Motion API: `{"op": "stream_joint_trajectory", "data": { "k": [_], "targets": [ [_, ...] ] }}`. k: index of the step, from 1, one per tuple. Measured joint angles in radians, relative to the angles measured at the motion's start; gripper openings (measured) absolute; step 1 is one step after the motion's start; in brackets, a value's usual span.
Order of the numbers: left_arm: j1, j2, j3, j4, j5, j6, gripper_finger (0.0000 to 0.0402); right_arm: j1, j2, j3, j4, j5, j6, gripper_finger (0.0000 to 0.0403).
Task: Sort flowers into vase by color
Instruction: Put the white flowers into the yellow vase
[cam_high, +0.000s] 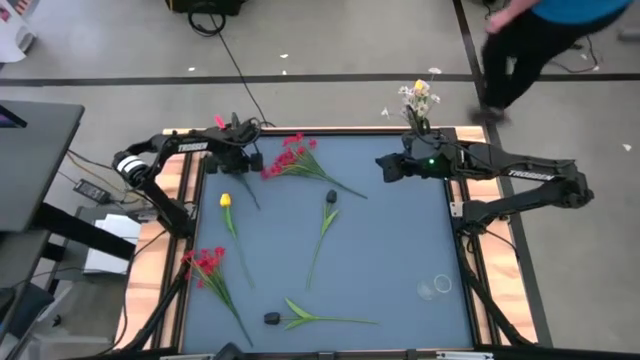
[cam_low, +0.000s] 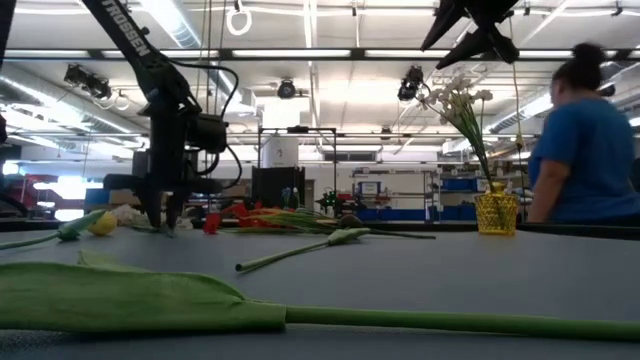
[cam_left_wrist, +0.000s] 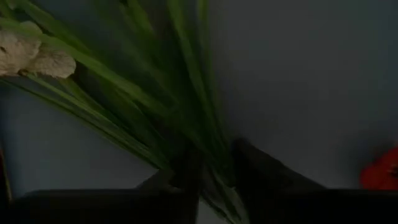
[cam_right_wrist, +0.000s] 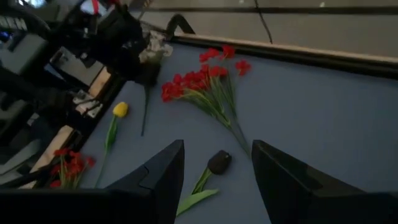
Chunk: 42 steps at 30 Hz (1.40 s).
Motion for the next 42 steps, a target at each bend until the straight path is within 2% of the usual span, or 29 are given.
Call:
{"op": "stream_joint_trajectory", "data": {
  "k": [3,4,9,13,17,19,21,27,29,35,42],
  "targets": [
    [-0.011,-0.077,-0.009,-0.021,0.033,0.025,0.0024,-0.001,-0.027,0.000,0.000,0.011,-0.001,0.0194],
    [-0.022,-0.121,-0.010,-0.042,0.041,0.033,0.0015,-0.004,-0.034,0.000,0.000,0.016,-0.006,0.0192],
    [-0.093,-0.386,-0.008,-0.058,0.066,0.097,0.0013,-0.039,-0.087,0.000,0.000,0.002,-0.057,0.0186],
    [-0.230,-0.577,-0.007,0.140,0.124,0.317,0.0010,-0.059,-0.164,0.000,0.040,0.023,-0.104,0.0186],
    [-0.411,-0.665,-0.005,0.502,0.133,0.575,0.0016,-0.070,-0.235,0.000,0.108,0.157,-0.149,0.0186],
    [-0.477,-0.667,-0.005,0.650,0.160,0.650,0.0017,-0.072,-0.257,0.000,0.129,0.185,-0.185,0.0186],
    [-0.517,-0.647,-0.005,0.770,0.196,0.669,0.0017,-0.071,-0.266,0.000,0.157,0.156,-0.235,0.0186],
    [-0.585,-0.510,-0.006,1.049,0.331,0.637,0.0016,-0.052,-0.191,-0.010,0.340,-0.176,-0.367,0.0198],
    [-0.596,-0.466,-0.006,1.160,0.377,0.637,0.0016,-0.032,-0.140,-0.011,0.412,-0.239,-0.394,0.0206],
    [-0.618,-0.367,-0.005,1.333,0.395,0.586,0.0016,0.041,-0.010,-0.012,0.630,-0.285,-0.456,0.0225],
    [-0.635,-0.288,0.007,1.391,0.405,0.547,0.0016,0.068,0.107,-0.012,0.747,-0.281,-0.477,0.0227]
  ]
}}
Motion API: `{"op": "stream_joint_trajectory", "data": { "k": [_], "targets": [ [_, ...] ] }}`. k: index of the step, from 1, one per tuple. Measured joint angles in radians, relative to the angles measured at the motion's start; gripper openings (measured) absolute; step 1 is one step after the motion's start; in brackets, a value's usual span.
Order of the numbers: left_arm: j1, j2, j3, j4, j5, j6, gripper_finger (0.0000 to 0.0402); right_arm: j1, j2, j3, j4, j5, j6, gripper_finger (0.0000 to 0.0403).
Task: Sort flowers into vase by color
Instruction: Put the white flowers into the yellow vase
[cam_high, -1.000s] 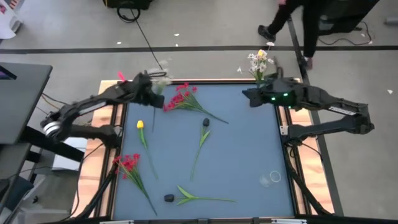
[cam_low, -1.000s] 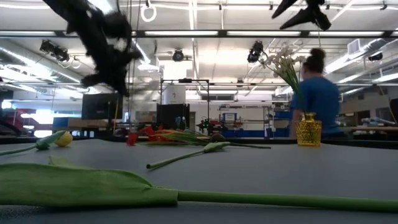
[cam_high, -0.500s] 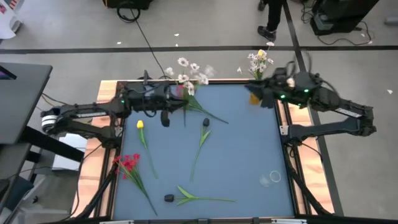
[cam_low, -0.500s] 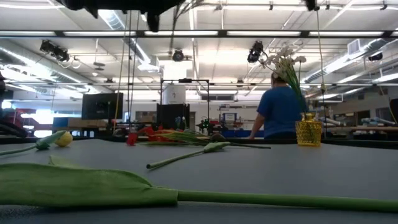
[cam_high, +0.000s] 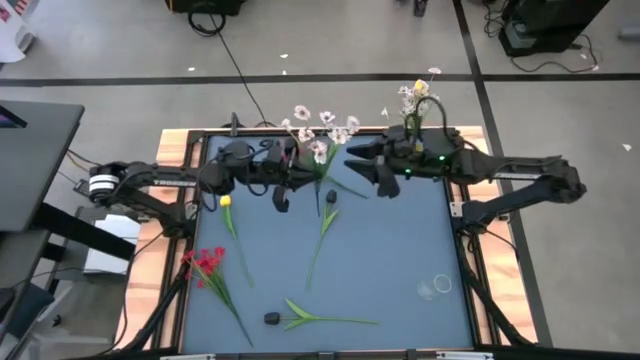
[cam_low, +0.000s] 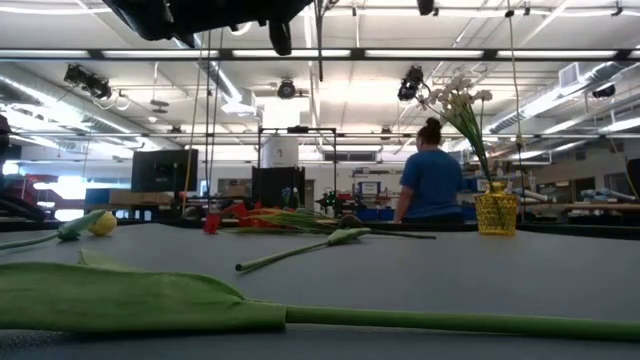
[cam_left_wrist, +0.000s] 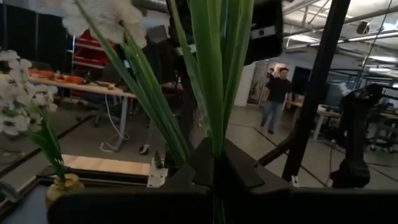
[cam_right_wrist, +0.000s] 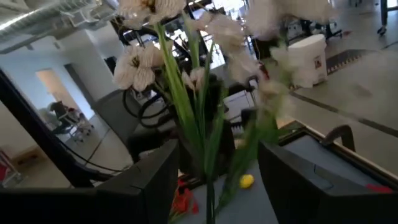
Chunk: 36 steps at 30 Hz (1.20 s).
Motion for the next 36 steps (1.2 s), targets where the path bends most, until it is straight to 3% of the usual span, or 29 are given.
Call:
{"op": "stream_joint_trajectory", "data": {
  "k": [9,13,16,19,21,25,36],
  "targets": [
    [0.000,0.103,0.137,-0.094,0.018,0.018,0.0016,0.008,0.093,0.000,0.056,0.018,-0.047,0.0218],
    [0.000,0.135,0.187,-0.177,0.055,0.040,0.0016,0.008,0.098,0.000,0.061,0.033,-0.025,0.0194],
    [0.000,0.151,0.211,-0.199,0.058,0.039,0.0016,0.008,0.098,0.000,0.045,0.025,-0.007,0.0139],
    [0.004,0.150,0.211,-0.207,0.040,0.039,0.0022,0.009,0.096,0.000,0.018,0.022,-0.001,0.0041],
    [0.008,0.150,0.211,-0.224,0.016,0.039,0.0035,0.015,0.096,0.000,0.001,0.038,0.000,0.0018],
    [0.028,0.150,0.211,-0.270,0.009,0.035,0.0073,0.030,0.091,0.000,-0.063,0.123,0.013,0.0008],
    [0.080,0.147,0.211,-0.440,0.005,0.004,0.0163,0.127,-0.029,0.000,-0.446,0.574,0.105,0.0007]
  ]
}}
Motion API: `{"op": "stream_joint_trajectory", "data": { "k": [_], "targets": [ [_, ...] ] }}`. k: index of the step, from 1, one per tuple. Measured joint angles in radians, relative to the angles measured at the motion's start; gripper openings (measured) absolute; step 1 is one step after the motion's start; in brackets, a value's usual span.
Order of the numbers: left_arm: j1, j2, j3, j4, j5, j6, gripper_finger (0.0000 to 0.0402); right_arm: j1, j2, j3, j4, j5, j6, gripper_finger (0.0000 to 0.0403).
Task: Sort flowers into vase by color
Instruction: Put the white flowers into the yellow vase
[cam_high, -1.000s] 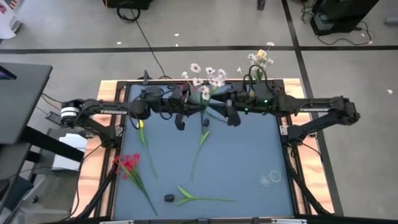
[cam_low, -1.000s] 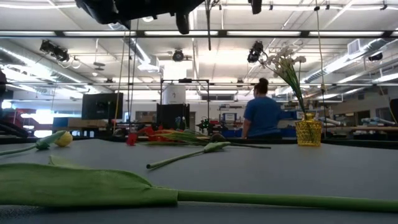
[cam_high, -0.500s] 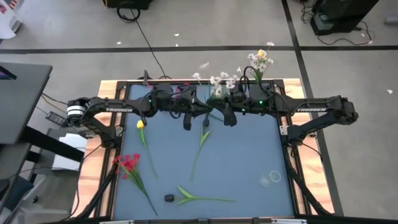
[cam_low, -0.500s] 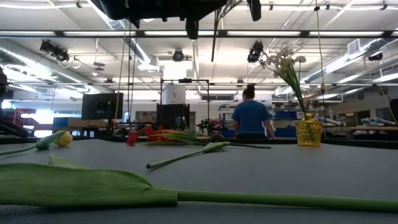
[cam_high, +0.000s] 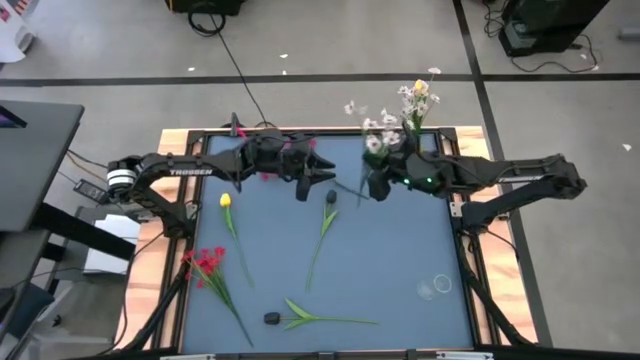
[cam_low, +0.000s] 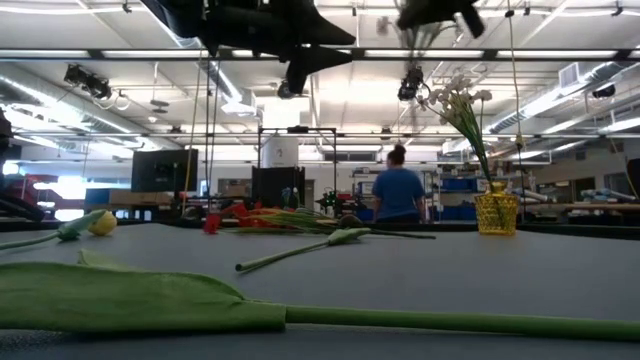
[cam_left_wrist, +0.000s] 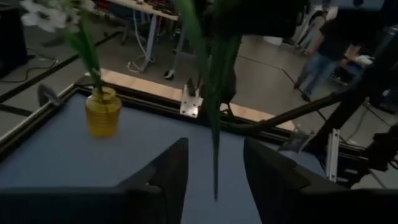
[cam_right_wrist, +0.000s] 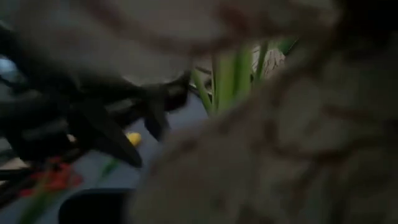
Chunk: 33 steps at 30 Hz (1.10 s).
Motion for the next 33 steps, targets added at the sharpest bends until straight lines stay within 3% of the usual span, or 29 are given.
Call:
{"op": "stream_joint_trajectory", "data": {
  "k": [4,13,18,27,33],
  "targets": [
    [0.022,0.000,0.000,0.000,0.000,-0.006,0.0171,0.038,-0.050,0.000,-0.152,0.107,0.068,0.0007],
    [0.040,0.000,0.000,0.000,0.002,-0.014,0.0172,0.066,-0.114,0.000,-0.276,0.194,0.096,0.0007],
    [0.040,0.000,0.000,-0.016,0.003,-0.015,0.0172,0.081,-0.136,-0.008,-0.417,0.266,0.188,0.0007],
    [0.064,-0.089,0.000,-0.257,0.003,0.032,0.0172,0.164,-0.255,-0.218,-0.449,0.307,0.377,0.0007],
    [0.094,-0.127,0.000,-0.328,-0.037,0.047,0.0172,0.172,-0.314,-0.295,-0.442,0.307,0.398,0.0007]
  ]
}}
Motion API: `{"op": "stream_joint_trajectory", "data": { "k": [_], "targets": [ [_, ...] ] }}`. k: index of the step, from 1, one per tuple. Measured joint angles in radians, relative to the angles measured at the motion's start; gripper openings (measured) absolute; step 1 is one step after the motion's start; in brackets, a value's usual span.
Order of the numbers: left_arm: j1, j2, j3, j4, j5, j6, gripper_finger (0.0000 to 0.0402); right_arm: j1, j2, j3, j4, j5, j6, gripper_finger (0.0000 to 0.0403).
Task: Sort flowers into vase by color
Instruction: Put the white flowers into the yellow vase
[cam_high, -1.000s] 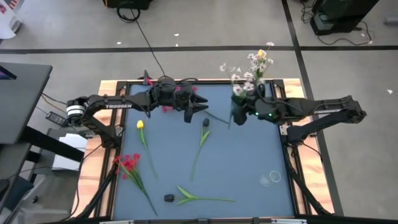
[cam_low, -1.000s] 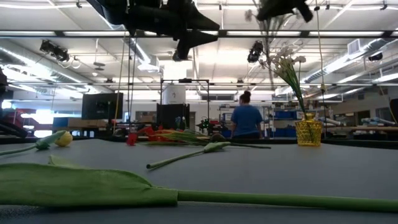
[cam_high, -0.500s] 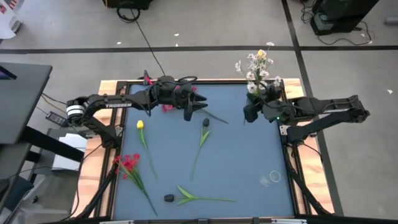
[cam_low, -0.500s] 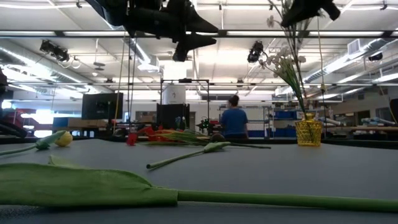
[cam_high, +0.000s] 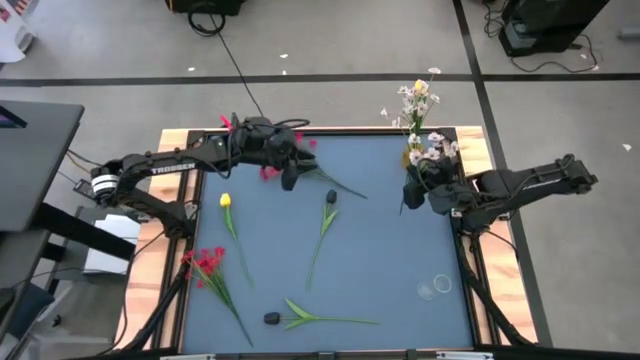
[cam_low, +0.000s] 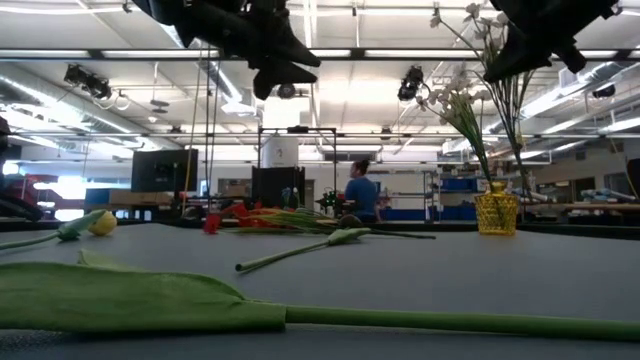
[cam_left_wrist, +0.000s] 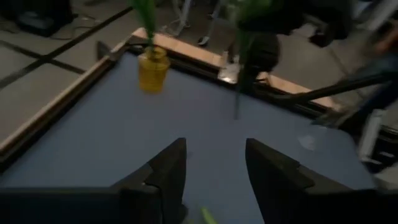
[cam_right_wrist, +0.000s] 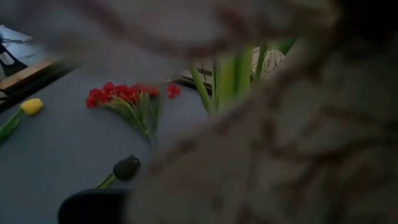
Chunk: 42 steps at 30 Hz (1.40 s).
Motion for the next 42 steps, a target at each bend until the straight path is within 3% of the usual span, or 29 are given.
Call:
{"op": "stream_joint_trajectory", "data": {
  "k": [9,16,24,30,42],
  "targets": [
    [0.001,0.001,0.000,0.064,-0.033,0.019,0.0172,-0.002,-0.075,-0.004,0.003,0.002,-0.043,0.0008],
    [0.001,0.001,0.000,0.090,-0.047,0.002,0.0172,-0.002,-0.096,-0.004,0.006,0.063,-0.043,0.0016],
    [0.024,-0.014,0.000,0.102,-0.046,0.014,0.0172,-0.001,-0.064,-0.004,0.166,0.066,-0.075,0.0007],
    [0.089,-0.026,0.000,0.102,0.052,0.034,0.0172,-0.002,0.014,-0.004,0.279,0.063,-0.099,0.0007],
    [0.241,-0.149,0.000,0.044,0.163,0.061,0.0172,0.043,0.146,-0.004,0.286,0.060,0.074,0.0007]
  ]
}}
